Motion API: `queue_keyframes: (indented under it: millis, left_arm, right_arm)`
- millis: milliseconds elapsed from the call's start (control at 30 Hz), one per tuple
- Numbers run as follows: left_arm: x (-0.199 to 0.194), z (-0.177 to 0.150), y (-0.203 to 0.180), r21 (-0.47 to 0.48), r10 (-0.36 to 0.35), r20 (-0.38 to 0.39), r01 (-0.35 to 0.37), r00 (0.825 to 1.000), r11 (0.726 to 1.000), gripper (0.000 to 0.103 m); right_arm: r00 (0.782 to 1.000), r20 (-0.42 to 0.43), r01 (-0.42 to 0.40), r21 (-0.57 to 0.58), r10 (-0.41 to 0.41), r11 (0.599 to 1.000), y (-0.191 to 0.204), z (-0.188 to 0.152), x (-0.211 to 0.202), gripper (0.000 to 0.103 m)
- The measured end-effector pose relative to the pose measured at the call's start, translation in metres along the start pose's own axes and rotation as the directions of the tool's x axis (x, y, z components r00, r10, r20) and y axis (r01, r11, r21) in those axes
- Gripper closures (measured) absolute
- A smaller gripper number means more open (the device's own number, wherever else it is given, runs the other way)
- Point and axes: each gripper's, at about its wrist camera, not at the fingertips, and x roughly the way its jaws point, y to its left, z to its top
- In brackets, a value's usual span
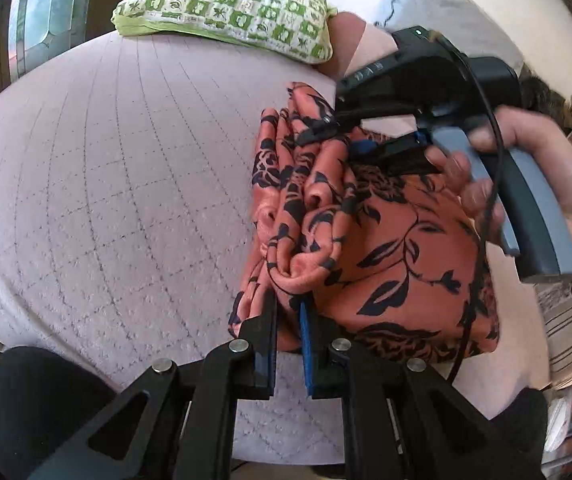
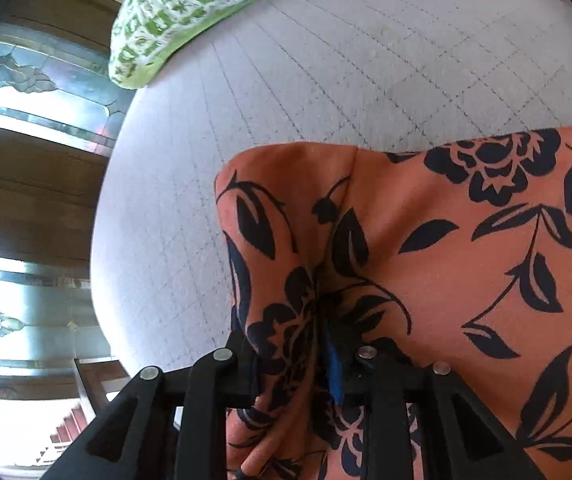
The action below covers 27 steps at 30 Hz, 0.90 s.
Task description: Fold small clothes
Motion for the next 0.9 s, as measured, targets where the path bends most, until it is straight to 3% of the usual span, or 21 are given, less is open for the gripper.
queue_keyframes:
  millis: [133,167,200,233,267,433,500,567,600,633,700,767,900]
  left_arm:
    - [0.008,0.002,-0.003,0.028,0.004,0.002,-0.004,1.0,1.0,0.093]
    - [0.007,0.001,-0.002,0.027,0.001,0.0,-0.001,1.0,1.0,0.093]
    - [0.008,0.001,0.002,0.017,-0.005,-0.004,0.006,1.0,1.0,0.093]
    - [0.007,0.0,0.006,-0.002,-0.017,-0.01,0.017,1.0,1.0,0.093]
    - [0.003,-0.003,0.007,-0.018,-0.028,-0.016,0.027,0.999,0.999,0.093]
    - [0.002,-0.015,0.006,-0.005,-0.02,-0.04,0.02,0.999,1.0,0.093]
    - [0.003,-0.017,0.008,-0.025,-0.03,-0.057,0.029,0.998,0.999,0.093]
    - [-0.001,-0.016,0.013,-0.05,-0.055,-0.055,0.052,0.997,0.997,0.093]
    - [-0.008,-0.014,0.017,-0.058,-0.071,-0.038,0.068,0.997,0.996,0.093]
    - [-0.018,-0.013,0.02,-0.055,-0.078,-0.015,0.077,0.997,0.996,0.093]
    - [-0.038,-0.01,0.024,-0.039,-0.11,0.02,0.111,0.994,0.993,0.084]
    - [-0.049,-0.002,0.028,-0.043,-0.117,0.049,0.119,0.992,0.992,0.061]
    - [-0.044,0.022,0.027,-0.045,-0.131,0.065,0.134,0.989,0.99,0.06]
  right_arm:
    - [0.998,-0.008,0.063,-0.033,-0.063,0.997,0.008,0.001,-0.01,0.074]
    - [0.997,-0.004,0.077,-0.043,-0.077,0.996,0.013,-0.001,-0.007,0.069]
    - [0.997,0.0,0.076,-0.055,-0.076,0.996,0.016,-0.002,-0.003,0.062]
    - [0.999,0.013,0.044,-0.057,-0.044,0.997,0.031,-0.004,0.002,0.039]
    - [1.0,0.016,0.013,-0.059,-0.012,0.998,0.033,-0.009,0.006,0.031]
    - [0.991,0.111,-0.067,-0.079,0.075,0.995,0.044,-0.03,-0.028,0.028]
    - [0.983,0.123,-0.129,-0.064,0.136,0.99,0.042,-0.039,-0.03,0.021]
    - [0.993,0.062,-0.096,-0.071,0.1,0.993,0.037,-0.051,-0.017,0.02]
    - [0.994,0.08,-0.075,-0.07,0.08,0.995,0.032,-0.058,-0.02,0.02]
    - [0.988,0.104,-0.108,-0.059,0.113,0.992,0.024,-0.065,-0.029,0.02]
    - [0.975,0.151,-0.163,-0.033,0.166,0.986,0.01,-0.079,-0.05,0.02]
    - [0.957,0.232,-0.177,-0.017,0.176,0.984,-0.014,-0.106,-0.086,0.02]
    - [0.937,0.307,-0.189,0.042,0.167,0.981,-0.059,-0.149,-0.118,0.02]
